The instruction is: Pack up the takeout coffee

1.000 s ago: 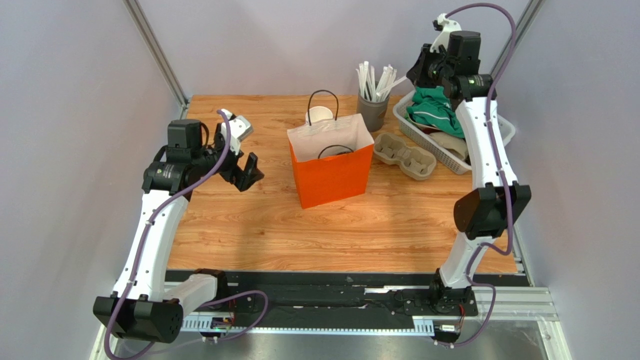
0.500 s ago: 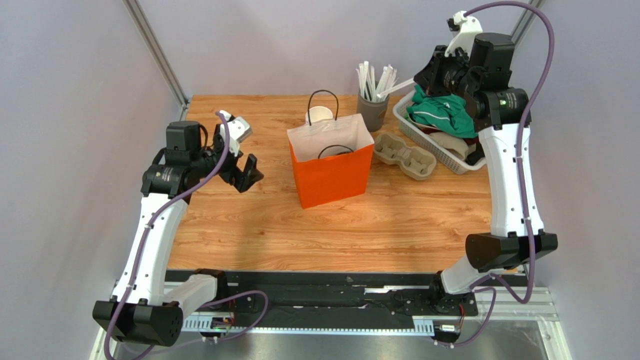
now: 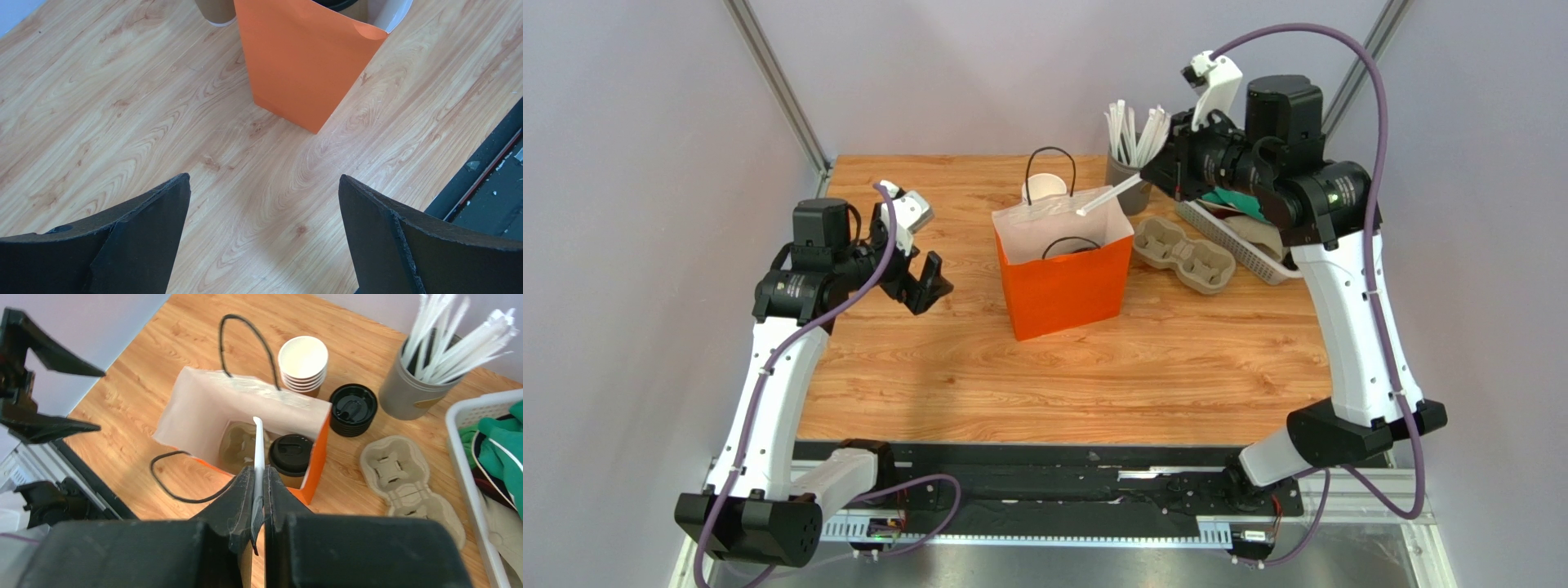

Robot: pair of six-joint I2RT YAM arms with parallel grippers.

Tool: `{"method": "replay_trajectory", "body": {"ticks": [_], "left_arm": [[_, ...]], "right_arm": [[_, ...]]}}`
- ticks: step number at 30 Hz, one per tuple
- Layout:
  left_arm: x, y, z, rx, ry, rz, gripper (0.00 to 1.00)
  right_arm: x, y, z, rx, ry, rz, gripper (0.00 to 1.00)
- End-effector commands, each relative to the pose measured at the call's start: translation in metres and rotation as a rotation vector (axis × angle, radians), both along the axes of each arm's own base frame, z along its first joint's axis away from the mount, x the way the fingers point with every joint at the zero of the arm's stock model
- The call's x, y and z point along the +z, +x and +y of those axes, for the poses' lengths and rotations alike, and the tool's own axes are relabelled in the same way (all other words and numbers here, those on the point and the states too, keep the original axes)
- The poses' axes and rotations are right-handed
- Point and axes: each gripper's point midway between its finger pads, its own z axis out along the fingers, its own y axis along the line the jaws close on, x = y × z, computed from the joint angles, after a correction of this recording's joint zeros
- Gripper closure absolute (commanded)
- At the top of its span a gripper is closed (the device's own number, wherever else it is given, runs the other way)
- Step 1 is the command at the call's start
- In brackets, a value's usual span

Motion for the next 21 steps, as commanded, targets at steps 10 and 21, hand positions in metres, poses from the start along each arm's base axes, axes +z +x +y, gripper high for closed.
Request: {"method": "replay_trajectory", "body": {"ticks": [10, 21], "left_arm": [[0.011, -0.001, -0.001, -0.002, -0.028, -0.039, 0.01], [0.01, -0.001, -0.001, -0.003, -0.031, -0.042, 0.01]], "right_arm": [[-0.027, 0.004, 0.059, 0.109, -0.157, 0.007, 0.97], [-0.049, 0.041, 0.102, 0.121, -0.246, -0.034, 0.97]]}}
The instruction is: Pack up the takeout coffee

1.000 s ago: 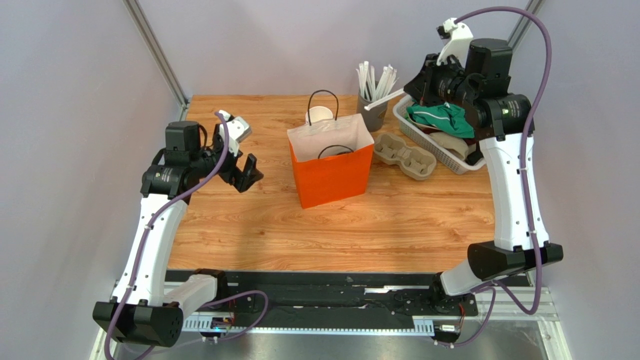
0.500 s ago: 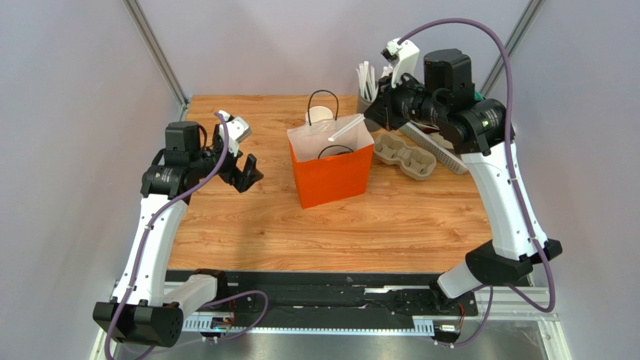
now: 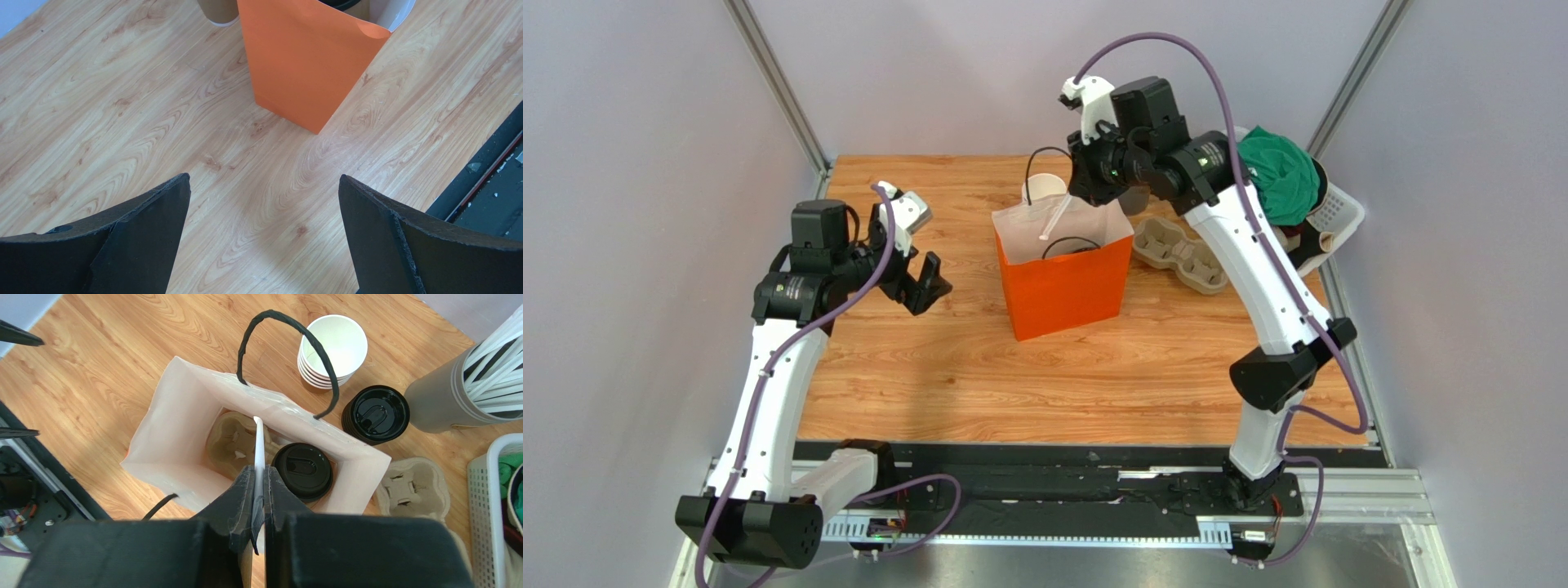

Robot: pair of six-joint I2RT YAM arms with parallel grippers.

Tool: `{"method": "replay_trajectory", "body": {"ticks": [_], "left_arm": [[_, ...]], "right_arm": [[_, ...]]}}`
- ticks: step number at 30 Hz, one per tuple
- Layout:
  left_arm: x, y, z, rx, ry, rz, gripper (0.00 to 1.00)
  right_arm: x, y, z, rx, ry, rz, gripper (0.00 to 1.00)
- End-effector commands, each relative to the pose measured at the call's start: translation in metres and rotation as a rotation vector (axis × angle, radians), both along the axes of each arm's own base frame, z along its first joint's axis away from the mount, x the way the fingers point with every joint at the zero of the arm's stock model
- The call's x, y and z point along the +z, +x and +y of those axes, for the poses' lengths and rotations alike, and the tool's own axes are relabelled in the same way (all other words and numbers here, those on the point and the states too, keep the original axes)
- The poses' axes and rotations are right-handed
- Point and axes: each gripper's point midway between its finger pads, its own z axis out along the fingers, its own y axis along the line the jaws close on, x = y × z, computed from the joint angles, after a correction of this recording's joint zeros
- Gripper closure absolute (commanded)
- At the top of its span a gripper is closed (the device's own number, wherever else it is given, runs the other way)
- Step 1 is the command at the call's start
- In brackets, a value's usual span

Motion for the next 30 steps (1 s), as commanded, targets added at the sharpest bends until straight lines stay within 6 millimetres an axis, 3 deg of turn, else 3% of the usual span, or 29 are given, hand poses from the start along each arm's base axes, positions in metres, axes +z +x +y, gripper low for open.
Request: {"method": "replay_trajectory", "body": {"ticks": [1, 10, 30], "left_arm": [[0.01, 0.0, -0.002, -0.009, -0.026, -0.04, 0.01], [0.009, -0.001, -0.002, -0.007, -0.029, -0.035, 0.01], [0.01, -0.003, -0.001, -0.008, -0.034, -0.043, 0.01]], "right_arm": [[0.021, 0.006, 0.009, 0.002, -0.019, -0.11, 0.97], [-0.025, 0.006, 0.027, 0.03, -0.111, -0.039, 0.97], [-0.069, 0.002, 0.049, 0.082, -0.307, -0.055, 0.98]]}}
